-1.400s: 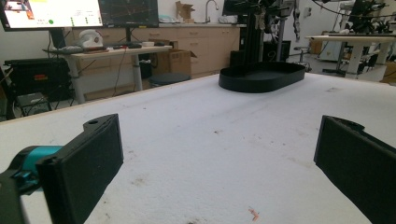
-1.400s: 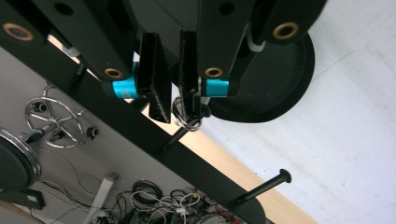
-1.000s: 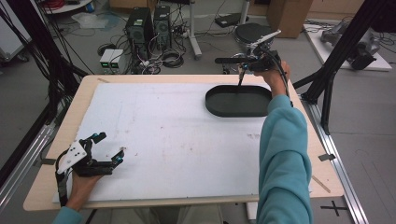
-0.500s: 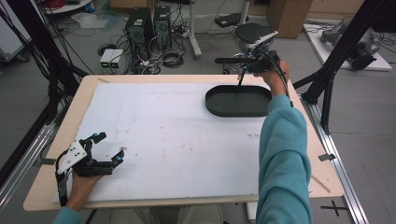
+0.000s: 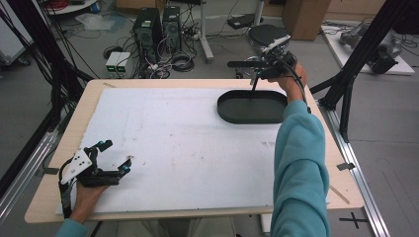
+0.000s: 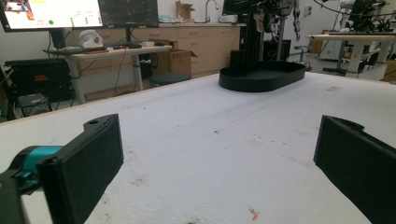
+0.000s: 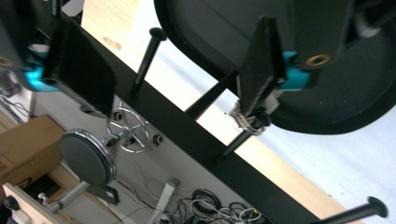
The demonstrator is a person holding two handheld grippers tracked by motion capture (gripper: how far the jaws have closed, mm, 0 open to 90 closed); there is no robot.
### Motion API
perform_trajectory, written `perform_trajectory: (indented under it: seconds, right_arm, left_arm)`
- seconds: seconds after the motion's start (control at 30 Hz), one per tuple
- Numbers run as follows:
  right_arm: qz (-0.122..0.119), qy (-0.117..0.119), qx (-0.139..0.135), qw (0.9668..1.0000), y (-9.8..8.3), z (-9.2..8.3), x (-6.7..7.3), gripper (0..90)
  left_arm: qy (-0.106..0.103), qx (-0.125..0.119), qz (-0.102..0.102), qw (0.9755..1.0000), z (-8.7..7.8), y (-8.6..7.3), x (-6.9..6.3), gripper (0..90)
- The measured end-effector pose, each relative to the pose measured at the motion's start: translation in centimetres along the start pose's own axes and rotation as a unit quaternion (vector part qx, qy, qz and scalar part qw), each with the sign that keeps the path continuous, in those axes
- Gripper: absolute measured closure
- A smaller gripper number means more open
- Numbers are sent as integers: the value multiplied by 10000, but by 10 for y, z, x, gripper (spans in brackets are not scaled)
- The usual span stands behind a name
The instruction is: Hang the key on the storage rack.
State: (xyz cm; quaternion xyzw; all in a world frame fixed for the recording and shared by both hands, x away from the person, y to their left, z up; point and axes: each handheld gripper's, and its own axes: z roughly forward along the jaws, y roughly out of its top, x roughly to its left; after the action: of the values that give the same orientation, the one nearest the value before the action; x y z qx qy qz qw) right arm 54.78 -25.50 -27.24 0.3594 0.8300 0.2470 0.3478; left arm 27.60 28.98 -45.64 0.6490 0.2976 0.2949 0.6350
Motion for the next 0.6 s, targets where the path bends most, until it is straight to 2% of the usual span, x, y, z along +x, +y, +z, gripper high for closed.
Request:
perform_trajectory:
  seconds: [0.17,0.6]
  right_arm:
    - [-6,-94,32,10000,-2,1,0,104]
    - [14,17,7,10000,-4,-4,-2,82]
  left_arm:
    - [-4,4,17,10000,0,0,0,20]
    - [1,2,-4,10000,0,0,0,20]
